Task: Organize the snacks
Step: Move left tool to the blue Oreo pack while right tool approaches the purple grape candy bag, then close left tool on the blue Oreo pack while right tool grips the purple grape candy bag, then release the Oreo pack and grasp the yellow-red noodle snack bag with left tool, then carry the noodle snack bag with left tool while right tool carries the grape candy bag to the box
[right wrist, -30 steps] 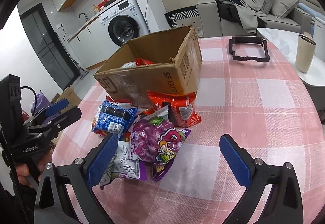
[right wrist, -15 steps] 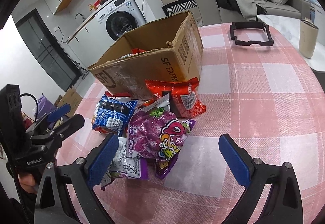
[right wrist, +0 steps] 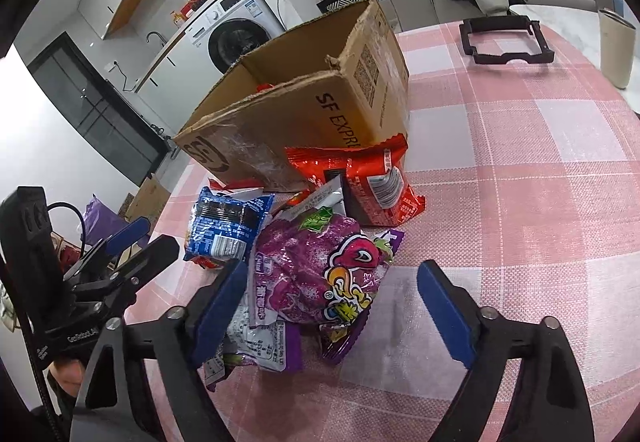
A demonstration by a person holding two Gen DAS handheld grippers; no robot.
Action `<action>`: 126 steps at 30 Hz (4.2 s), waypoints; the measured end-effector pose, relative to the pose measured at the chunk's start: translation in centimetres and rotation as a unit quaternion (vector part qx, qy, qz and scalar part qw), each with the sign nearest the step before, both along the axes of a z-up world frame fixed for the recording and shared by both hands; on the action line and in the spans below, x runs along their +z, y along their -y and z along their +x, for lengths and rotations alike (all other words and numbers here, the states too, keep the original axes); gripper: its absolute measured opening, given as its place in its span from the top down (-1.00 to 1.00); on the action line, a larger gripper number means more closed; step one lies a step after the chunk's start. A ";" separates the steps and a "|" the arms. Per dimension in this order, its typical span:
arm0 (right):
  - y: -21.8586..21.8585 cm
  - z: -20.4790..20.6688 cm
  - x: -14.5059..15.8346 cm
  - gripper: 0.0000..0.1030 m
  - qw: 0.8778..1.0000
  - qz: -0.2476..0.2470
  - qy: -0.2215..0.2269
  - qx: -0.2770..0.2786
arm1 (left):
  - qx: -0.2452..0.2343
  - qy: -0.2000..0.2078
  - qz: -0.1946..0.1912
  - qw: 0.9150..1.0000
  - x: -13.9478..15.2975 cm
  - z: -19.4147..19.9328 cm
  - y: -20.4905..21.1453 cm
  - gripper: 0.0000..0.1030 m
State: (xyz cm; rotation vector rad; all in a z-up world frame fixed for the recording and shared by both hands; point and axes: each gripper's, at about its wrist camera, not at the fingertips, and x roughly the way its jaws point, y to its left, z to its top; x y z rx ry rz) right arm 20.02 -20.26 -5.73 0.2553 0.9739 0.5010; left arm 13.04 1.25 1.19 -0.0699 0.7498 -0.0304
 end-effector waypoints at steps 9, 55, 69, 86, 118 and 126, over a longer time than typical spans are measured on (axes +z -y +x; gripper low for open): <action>0.2 0.6 -1.1 -0.66 1.000 0.013 -0.017 -0.004 | 0.001 -0.006 -0.003 1.000 -0.7 0.5 -0.1 -0.98; 1.5 -2.8 -1.6 -0.31 0.998 0.044 0.043 0.000 | -0.050 -0.067 0.092 0.992 -3.2 4.0 4.6 0.07; 2.0 -2.4 -1.8 -0.31 0.998 0.059 0.037 -0.003 | -0.042 -0.070 0.097 0.992 -2.7 4.0 4.3 0.36; 1.9 -2.3 -1.9 -0.31 0.998 0.062 0.034 -0.003 | -0.046 -0.091 0.115 0.988 -4.5 5.1 4.1 0.16; 2.1 -3.4 -0.2 -0.31 0.996 0.059 0.064 -0.005 | -0.041 -0.095 0.013 0.995 -2.2 0.7 1.6 0.27; 2.3 -3.6 1.0 -0.31 0.996 0.061 0.071 0.000 | -0.030 -0.087 0.002 0.996 -1.0 0.3 0.8 0.27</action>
